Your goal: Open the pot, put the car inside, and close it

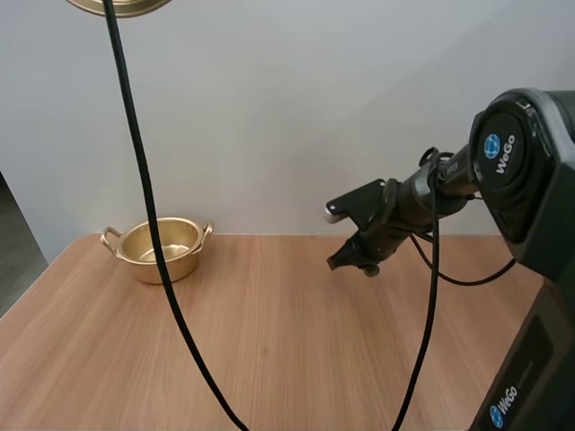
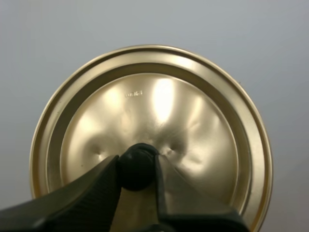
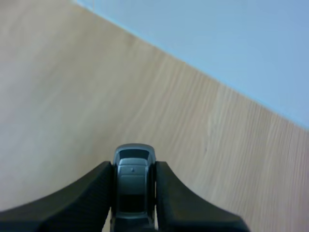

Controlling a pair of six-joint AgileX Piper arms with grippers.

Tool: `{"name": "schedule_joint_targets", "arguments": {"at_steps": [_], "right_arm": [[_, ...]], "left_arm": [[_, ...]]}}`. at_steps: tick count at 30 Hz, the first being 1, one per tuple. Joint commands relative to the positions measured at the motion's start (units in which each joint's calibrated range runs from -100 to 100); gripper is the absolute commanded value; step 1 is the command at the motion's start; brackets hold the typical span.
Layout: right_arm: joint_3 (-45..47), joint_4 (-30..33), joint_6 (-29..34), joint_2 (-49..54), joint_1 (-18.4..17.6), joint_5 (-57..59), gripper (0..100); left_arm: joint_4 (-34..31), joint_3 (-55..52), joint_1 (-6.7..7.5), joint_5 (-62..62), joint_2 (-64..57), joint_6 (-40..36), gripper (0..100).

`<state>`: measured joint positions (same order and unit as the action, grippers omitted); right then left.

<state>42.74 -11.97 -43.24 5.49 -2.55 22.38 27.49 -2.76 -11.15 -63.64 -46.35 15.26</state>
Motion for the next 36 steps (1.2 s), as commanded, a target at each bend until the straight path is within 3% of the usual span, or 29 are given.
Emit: {"name": "schedule_joint_targets", "arguments": {"at_steps": [1, 8, 14, 18, 27, 36], "right_arm": [[-5.64, -1.24, -0.02, 1.79, -2.31, 2.06, 0], [-17.65, -7.84, -0.04, 1.97, -10.57, 5.92, 0], [-25.20, -8.23, -0.45, -0.75, -17.42, 5.92, 0], [-30.00, -8.28, -0.45, -5.99, -20.17, 5.92, 0], [-37.75, -8.37, -1.69, -16.68, -21.94, 4.02, 0], [-54.32, -8.37, -1.89, -33.76, -22.27, 9.27, 0]], "left_arm": [[-0.45, -0.08, 0.03, 0.09, -0.36, -1.07, 0], [-0.51, -0.08, 0.03, 7.62, -5.11, -2.88, 0], [-1.68, -0.08, 0.03, 11.60, -7.25, -2.88, 0], [-3.95, -0.08, 0.03, 11.59, -7.77, -5.15, 0], [-7.20, -0.08, 0.03, 11.78, -7.77, -5.53, 0], [-9.59, -0.08, 0.03, 11.78, -6.89, -5.53, 0]]}}
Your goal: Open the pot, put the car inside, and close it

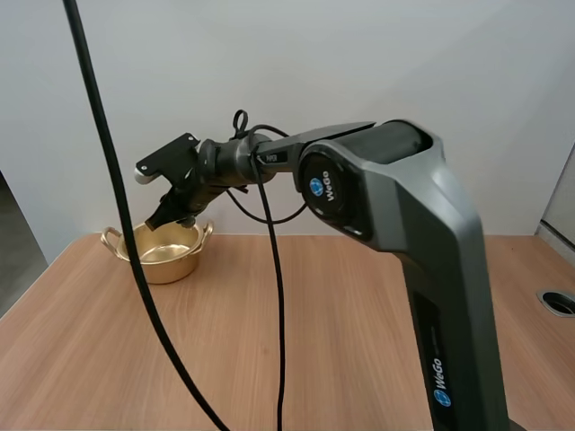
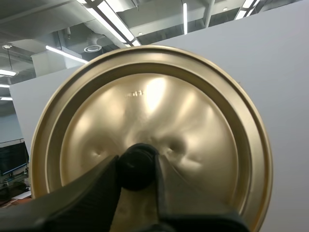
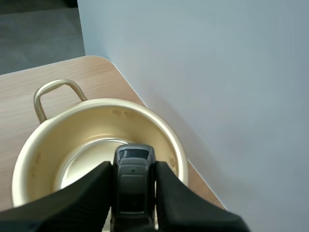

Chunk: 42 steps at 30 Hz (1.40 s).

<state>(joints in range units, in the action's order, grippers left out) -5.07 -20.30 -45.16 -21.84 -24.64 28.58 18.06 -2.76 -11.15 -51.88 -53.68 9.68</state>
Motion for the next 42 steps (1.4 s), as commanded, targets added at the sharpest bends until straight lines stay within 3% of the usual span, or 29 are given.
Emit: {"name": "schedule_joint_targets", "arguments": {"at_steps": [1, 10, 17, 18, 20, 23, 25, 29, 31, 33, 36, 42], "right_arm": [[-7.28, -0.03, 0.03, -7.28, -0.35, 3.04, 0], [-8.31, -0.03, -3.32, -10.43, -3.19, -0.96, 0], [-8.31, -0.03, -3.32, -12.01, -3.38, -2.67, 0], [-8.31, -0.03, -3.32, -12.01, -3.38, -2.71, 3], [-8.31, -0.03, -3.32, -12.01, -3.38, -3.06, 27], [-8.31, -0.03, -3.32, -12.01, -3.38, -3.69, 56], [-8.31, -0.03, -3.32, -12.01, -3.38, -4.17, 61], [-8.31, 0.46, -3.32, -12.01, -3.38, -4.19, 59], [-8.31, 0.46, -3.32, -12.01, -3.38, -4.19, 53], [-8.31, 0.46, -3.32, -11.86, -3.38, -3.53, 39], [-8.31, 0.46, -3.32, -10.66, -2.87, 0.56, 0], [-8.31, 0.46, 0.01, -4.50, 0.31, 6.19, 0]], "left_arm": [[-0.17, -0.08, 0.03, 0.02, 0.57, 0.05, 0], [-0.17, -0.08, 0.03, -1.57, 1.62, 0.05, 0], [-0.28, -0.08, 0.03, -5.86, 1.62, 0.05, 0], [-0.26, -0.08, 0.03, -6.33, 1.62, 0.05, 0], [-0.26, -0.08, 0.03, -6.43, 1.62, 0.05, 0], [-0.26, -0.08, 0.03, -6.43, 1.62, 0.05, 0], [-0.40, -0.08, 0.03, -6.78, 1.62, 0.05, 0], [-1.22, -0.08, 0.03, -8.80, 1.62, 0.05, 0], [-1.69, -0.35, 0.03, -9.01, 1.62, 0.05, 0], [-2.46, -0.49, 0.03, -9.84, 1.62, 0.05, 0], [-4.49, -0.80, 0.03, -11.33, 2.03, 0.05, 0], [-7.66, -0.80, 0.03, -16.05, 4.15, -1.26, 0]]}}
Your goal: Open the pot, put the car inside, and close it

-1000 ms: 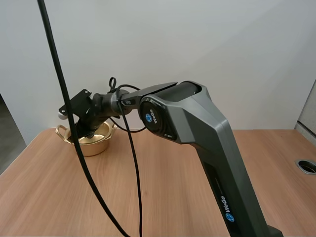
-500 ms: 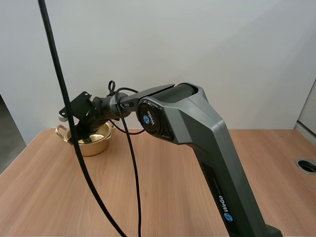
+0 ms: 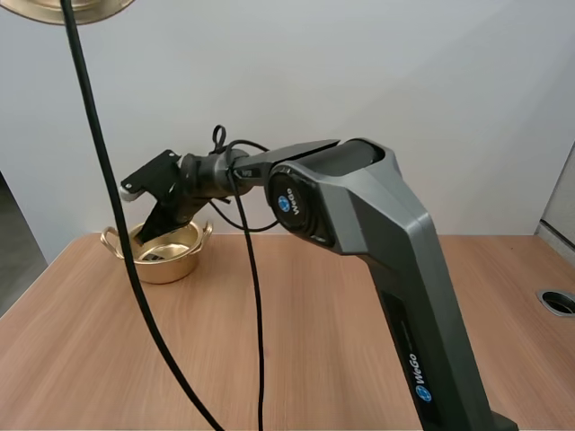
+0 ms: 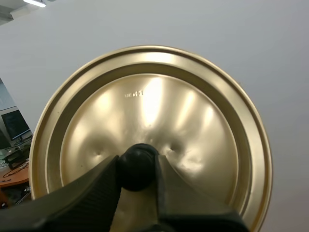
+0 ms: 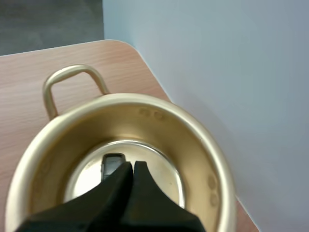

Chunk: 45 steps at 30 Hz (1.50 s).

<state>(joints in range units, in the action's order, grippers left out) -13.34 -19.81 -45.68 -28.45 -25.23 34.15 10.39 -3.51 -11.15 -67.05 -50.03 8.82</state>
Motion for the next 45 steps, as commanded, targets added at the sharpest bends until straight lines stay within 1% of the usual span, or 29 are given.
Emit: {"name": "schedule_joint_targets", "arguments": {"at_steps": [1, 4, 8, 13, 16, 22, 25, 28, 30, 35, 45], "right_arm": [[-0.04, -0.03, 1.02, 3.35, 1.48, 1.26, 0], [-0.04, -0.03, 1.82, 7.79, 3.79, 5.62, 0], [-0.04, -0.03, 2.64, 12.89, 6.98, 15.66, 0], [-0.04, -0.03, 2.64, 18.71, 11.02, 28.88, 0], [-0.04, -0.03, 2.64, 22.50, 13.42, 34.58, 0], [-0.04, -0.03, 2.64, 30.30, 17.19, 43.50, 0], [-0.04, -0.03, 2.45, 34.40, 18.35, 46.48, 0], [-0.04, 0.09, 2.45, 38.81, 19.13, 48.27, 0], [-0.04, 0.53, 2.45, 41.39, 19.62, 48.91, 0], [-0.04, 5.27, 2.45, 48.09, 19.70, 49.12, 0], [-0.04, 9.05, 2.88, 58.34, 19.70, 49.12, 0]], "left_arm": [[0.01, -0.05, 0.03, -1.06, 0.79, -0.65, 0], [0.01, -0.05, 0.03, -2.40, 2.15, -0.63, 0], [-0.81, -0.05, 0.03, -7.95, 5.17, -0.35, 0], [-1.47, -5.61, 0.03, -6.93, 9.11, -0.35, 0], [-1.47, -11.97, 0.03, -1.70, 11.29, -0.19, 0], [1.35, -24.59, 0.03, 18.32, 17.43, 2.32, 0], [5.00, -27.10, 0.03, 19.37, 22.28, 6.07, 0], [9.44, -27.37, 0.03, 19.96, 27.44, 9.39, 0], [11.84, -27.37, 0.03, 22.44, 30.71, 11.03, 0], [11.71, -27.37, 0.03, 28.05, 37.52, 13.44, 0], [12.14, -26.45, 0.03, 33.51, 46.82, 17.41, 0]]}}
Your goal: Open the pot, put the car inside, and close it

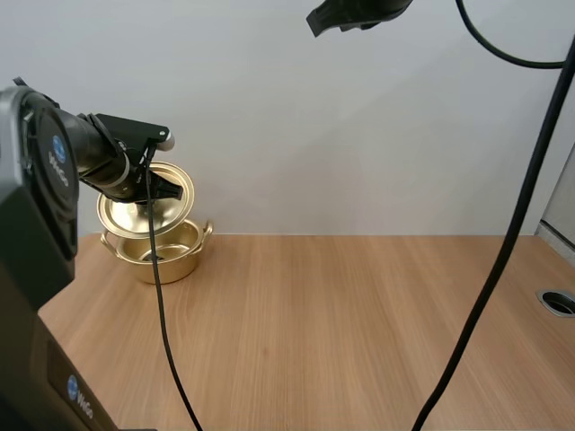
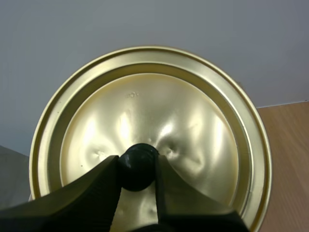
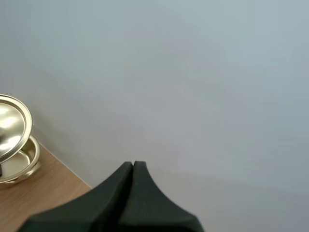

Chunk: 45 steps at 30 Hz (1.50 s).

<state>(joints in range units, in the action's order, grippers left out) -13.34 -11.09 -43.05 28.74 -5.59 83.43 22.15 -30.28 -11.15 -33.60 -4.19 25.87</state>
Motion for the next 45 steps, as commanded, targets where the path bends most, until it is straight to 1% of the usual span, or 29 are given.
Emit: {"name": "schedule_joint_targets", "arguments": {"at_steps": [1, 7, 17, 28, 35, 45], "right_arm": [[-0.04, 0.63, 0.34, 1.70, 0.06, 0.08, 0], [-0.04, 1.81, 0.57, 4.11, 0.06, 3.63, 0], [-0.04, 3.18, 0.68, 4.96, 0.06, 6.89, 0], [-0.04, 3.87, 1.00, 4.96, 0.06, 7.49, 0], [-0.04, 5.01, 1.25, 4.96, 0.06, 7.49, 0], [-0.04, 5.42, 1.31, 4.96, 0.06, 7.64, 0]], "left_arm": [[0.92, 0.92, 0.03, -0.41, 1.72, 0.40, 0], [3.76, 7.30, 0.03, -9.69, 7.13, 0.48, 0], [4.15, 11.41, 0.03, -14.04, 11.84, 0.33, 0], [3.07, 11.44, 0.03, -14.03, 15.91, 0.33, 0], [-0.33, 11.44, 0.03, -11.85, 16.34, 0.45, 0], [-0.63, 11.44, 0.03, -12.21, 16.98, 1.30, 0]]}}
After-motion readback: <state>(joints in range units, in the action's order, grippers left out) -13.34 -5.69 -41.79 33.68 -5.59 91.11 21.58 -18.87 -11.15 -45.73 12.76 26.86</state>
